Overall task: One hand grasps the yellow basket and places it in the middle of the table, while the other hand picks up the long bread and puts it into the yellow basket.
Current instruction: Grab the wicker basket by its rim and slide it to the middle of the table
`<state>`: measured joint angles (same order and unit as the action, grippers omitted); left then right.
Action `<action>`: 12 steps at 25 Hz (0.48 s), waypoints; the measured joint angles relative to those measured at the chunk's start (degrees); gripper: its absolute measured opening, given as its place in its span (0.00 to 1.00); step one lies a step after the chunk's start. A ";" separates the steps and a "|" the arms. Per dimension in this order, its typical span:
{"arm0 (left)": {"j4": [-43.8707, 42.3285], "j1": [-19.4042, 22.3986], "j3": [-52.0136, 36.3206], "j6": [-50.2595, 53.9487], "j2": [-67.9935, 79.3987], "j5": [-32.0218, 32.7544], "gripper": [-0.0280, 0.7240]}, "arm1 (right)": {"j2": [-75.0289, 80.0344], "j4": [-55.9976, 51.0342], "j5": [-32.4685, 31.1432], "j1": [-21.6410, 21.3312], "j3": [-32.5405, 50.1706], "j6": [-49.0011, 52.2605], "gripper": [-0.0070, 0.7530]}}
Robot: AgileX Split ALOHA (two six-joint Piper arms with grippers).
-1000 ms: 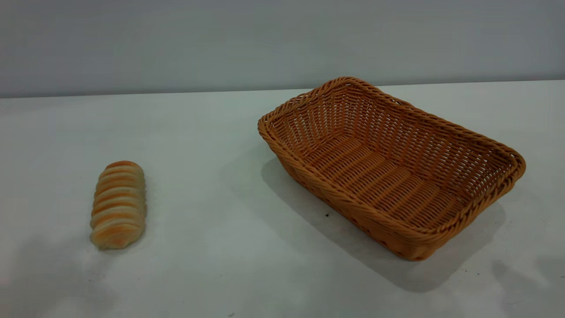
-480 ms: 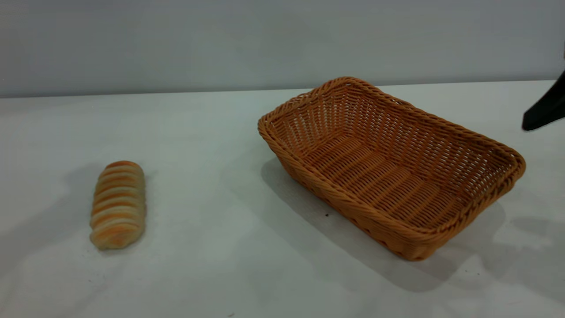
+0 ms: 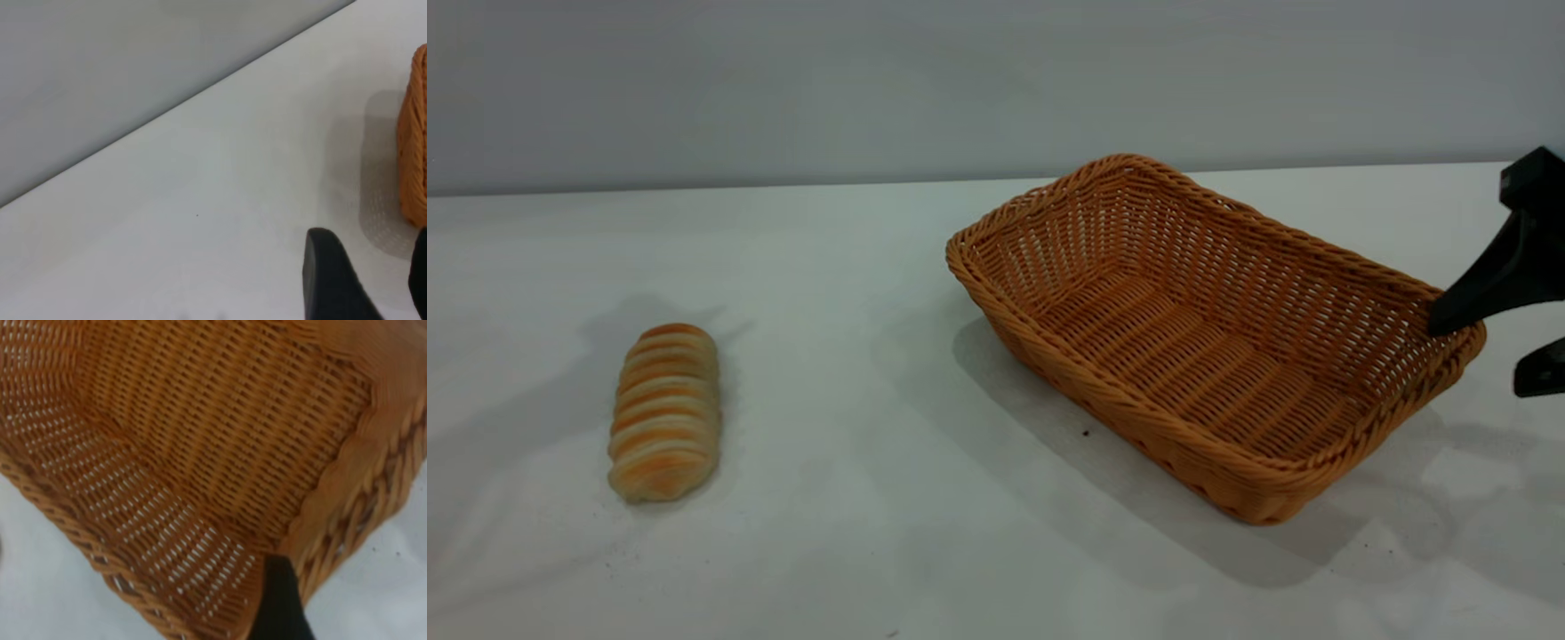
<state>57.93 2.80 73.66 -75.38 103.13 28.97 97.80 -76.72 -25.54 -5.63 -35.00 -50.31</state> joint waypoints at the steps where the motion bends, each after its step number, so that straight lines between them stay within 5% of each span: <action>1: 0.00 0.00 0.38 0.08 0.54 -0.08 0.51 | 0.83 -1.40 -0.06 0.00 0.00 -1.11 0.74; 12: 0.00 0.00 1.03 0.47 5.10 -1.90 0.51 | 9.43 -15.07 -2.82 0.00 0.00 -13.79 0.74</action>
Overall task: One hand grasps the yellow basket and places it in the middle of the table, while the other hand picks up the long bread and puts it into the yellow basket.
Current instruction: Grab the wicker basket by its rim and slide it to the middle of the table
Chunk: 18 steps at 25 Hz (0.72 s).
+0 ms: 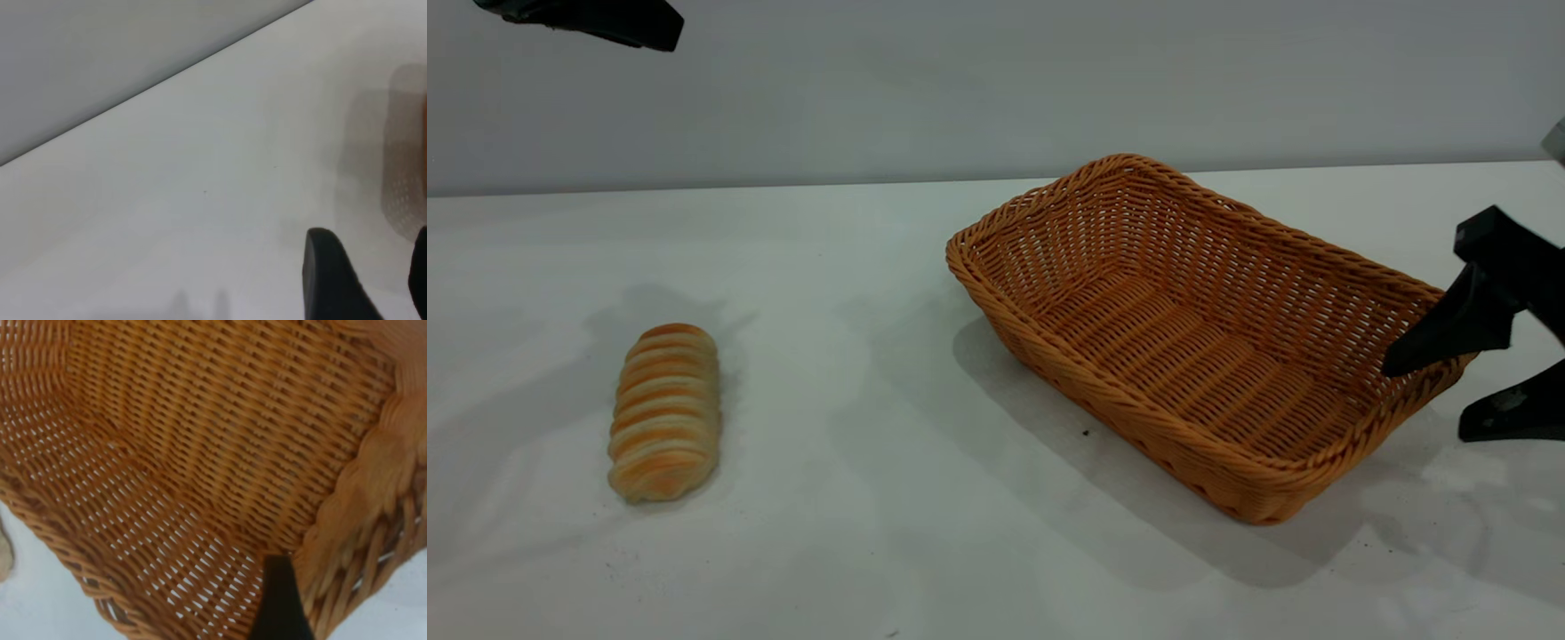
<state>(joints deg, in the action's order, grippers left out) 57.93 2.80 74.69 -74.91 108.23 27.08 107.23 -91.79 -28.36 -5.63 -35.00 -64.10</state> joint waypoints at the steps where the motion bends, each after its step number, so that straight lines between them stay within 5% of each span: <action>1: 0.00 0.00 0.00 0.00 0.12 -0.20 0.51 | 0.66 -1.30 -0.42 0.00 -0.05 -0.93 0.74; 18: -10.92 0.00 0.11 9.97 7.19 -0.59 0.51 | 11.92 -9.90 -6.83 0.93 -4.45 -8.74 0.65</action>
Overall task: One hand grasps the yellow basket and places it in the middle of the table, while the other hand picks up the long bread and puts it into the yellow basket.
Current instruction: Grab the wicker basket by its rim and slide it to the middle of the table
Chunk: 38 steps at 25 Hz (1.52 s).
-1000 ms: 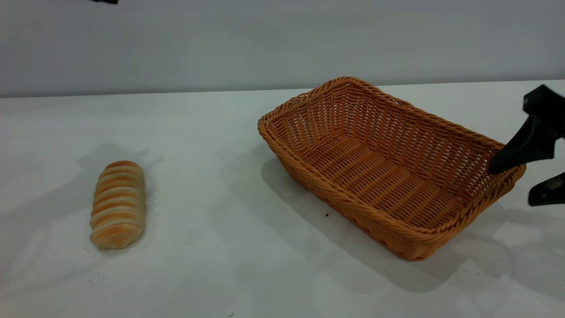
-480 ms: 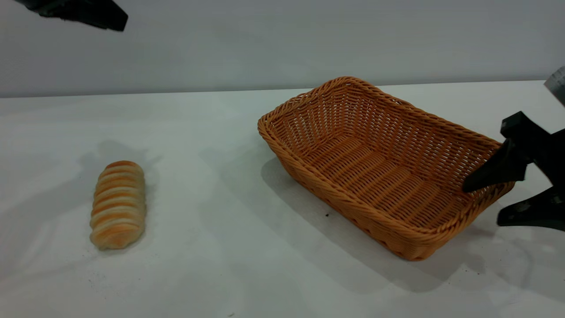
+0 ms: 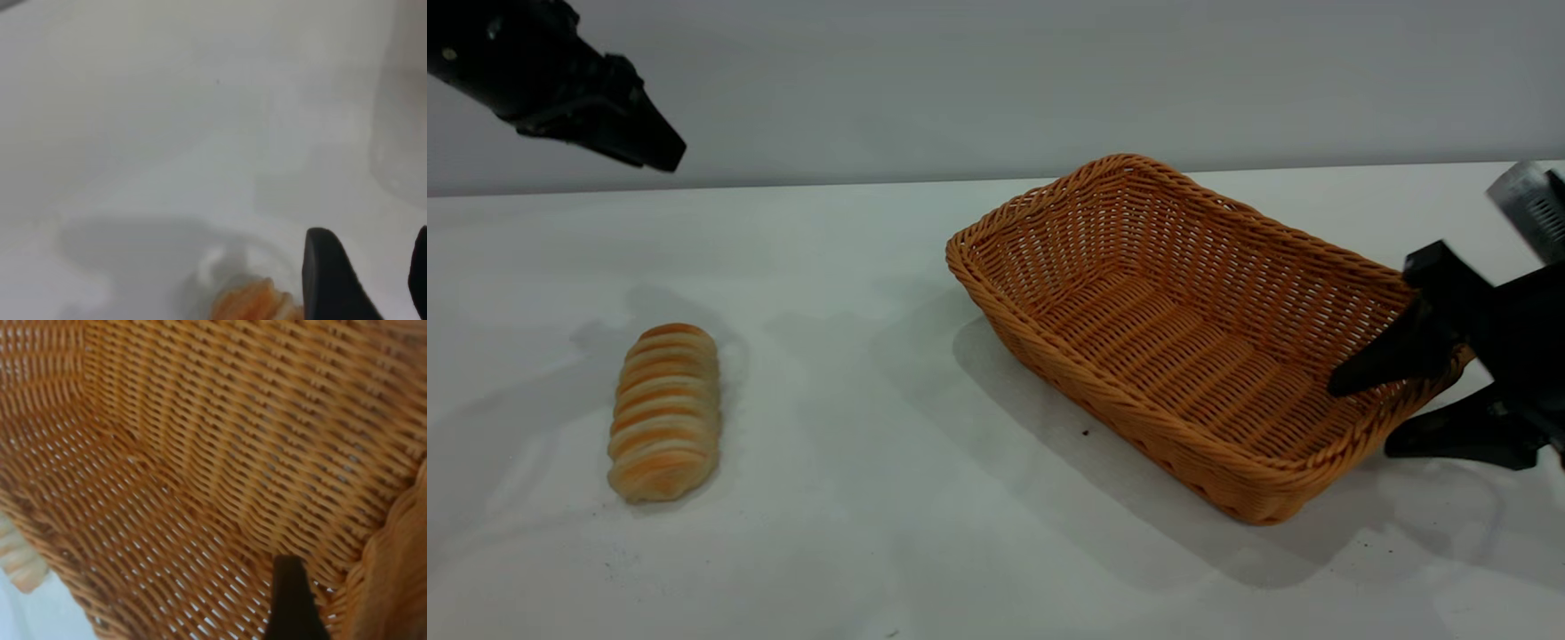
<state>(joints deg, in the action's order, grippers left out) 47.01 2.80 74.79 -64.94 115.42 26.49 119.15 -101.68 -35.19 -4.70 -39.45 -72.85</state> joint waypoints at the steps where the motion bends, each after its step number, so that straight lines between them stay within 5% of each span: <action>1: -0.06 0.00 0.00 0.25 0.32 0.00 0.51 | 0.67 0.00 0.00 0.63 -0.50 -0.05 0.65; 5: -0.32 0.00 0.00 0.47 1.22 -0.11 0.51 | 3.62 0.00 0.25 2.96 -2.98 0.19 0.60; 12: -0.32 1.06 0.00 0.51 1.22 -0.36 0.51 | 4.17 -0.60 2.61 4.04 -3.74 0.30 0.09; 22: -0.32 1.25 0.05 1.23 1.22 -0.23 0.51 | -0.87 12.29 4.47 6.64 -7.63 2.49 0.07; 30: -0.32 1.25 0.05 2.27 1.22 1.00 0.51 | -2.91 40.00 5.53 17.16 -20.31 28.04 0.07; 38: -0.32 1.25 0.05 2.77 1.22 1.11 0.51 | 0.55 60.46 5.75 19.83 -26.70 52.48 0.07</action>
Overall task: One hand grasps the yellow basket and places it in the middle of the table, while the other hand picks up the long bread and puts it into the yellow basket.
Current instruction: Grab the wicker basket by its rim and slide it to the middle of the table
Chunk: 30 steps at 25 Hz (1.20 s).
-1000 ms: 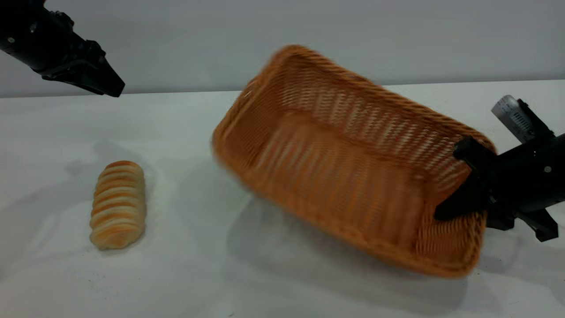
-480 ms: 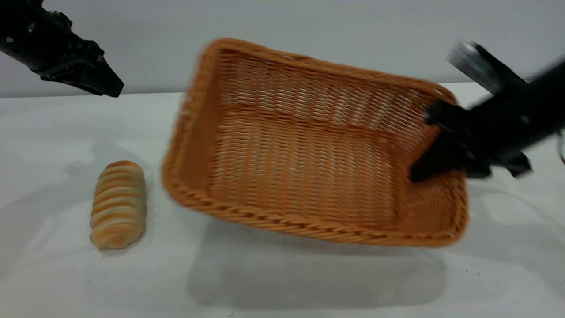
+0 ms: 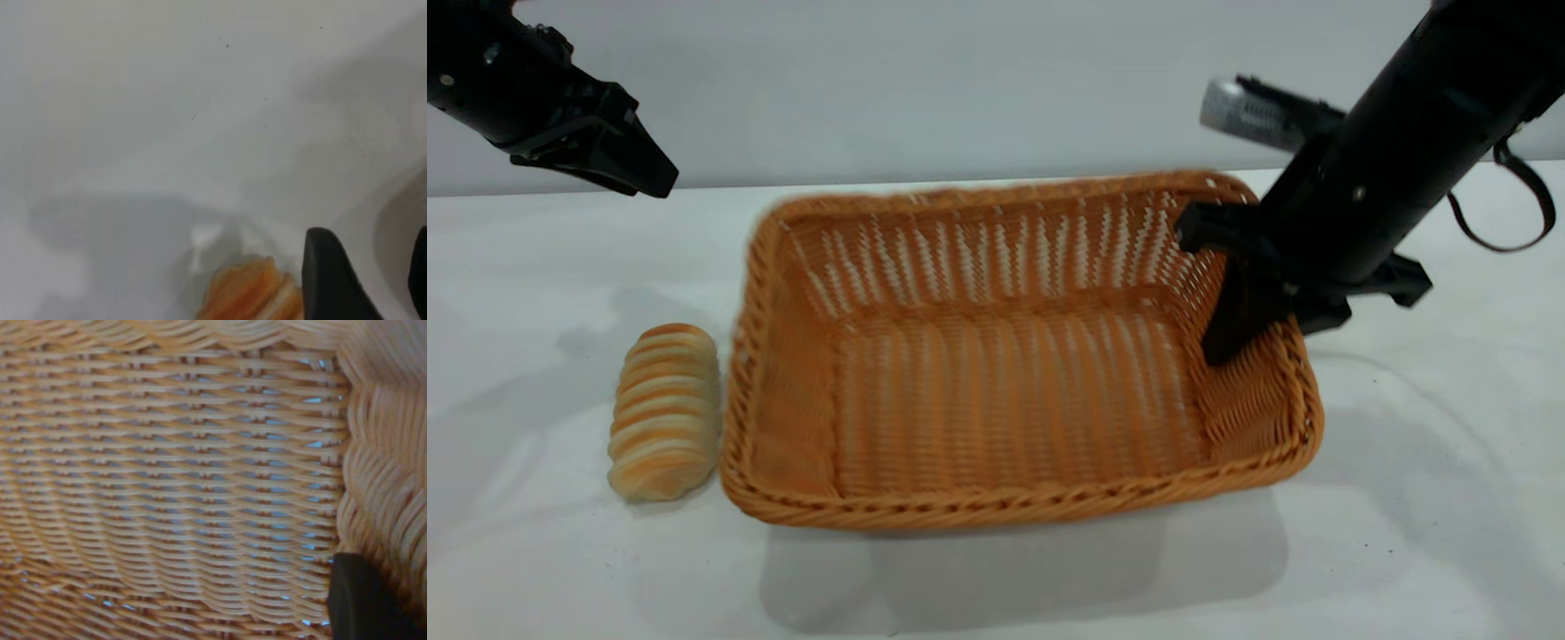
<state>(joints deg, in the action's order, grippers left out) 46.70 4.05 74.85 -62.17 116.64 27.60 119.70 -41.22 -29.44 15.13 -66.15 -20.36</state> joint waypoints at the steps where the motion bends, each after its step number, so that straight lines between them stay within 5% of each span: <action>1: 0.00 0.00 0.00 0.05 0.00 0.00 0.51 | 0.86 0.85 0.13 0.13 -0.25 1.32 0.07; 30: 0.00 0.00 0.00 0.23 0.00 0.57 0.51 | 9.50 -0.77 -0.75 3.25 -9.50 5.88 0.07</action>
<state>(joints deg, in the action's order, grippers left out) 46.70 4.05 74.85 -61.94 116.64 28.17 129.20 -41.99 -30.19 18.37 -75.65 -14.48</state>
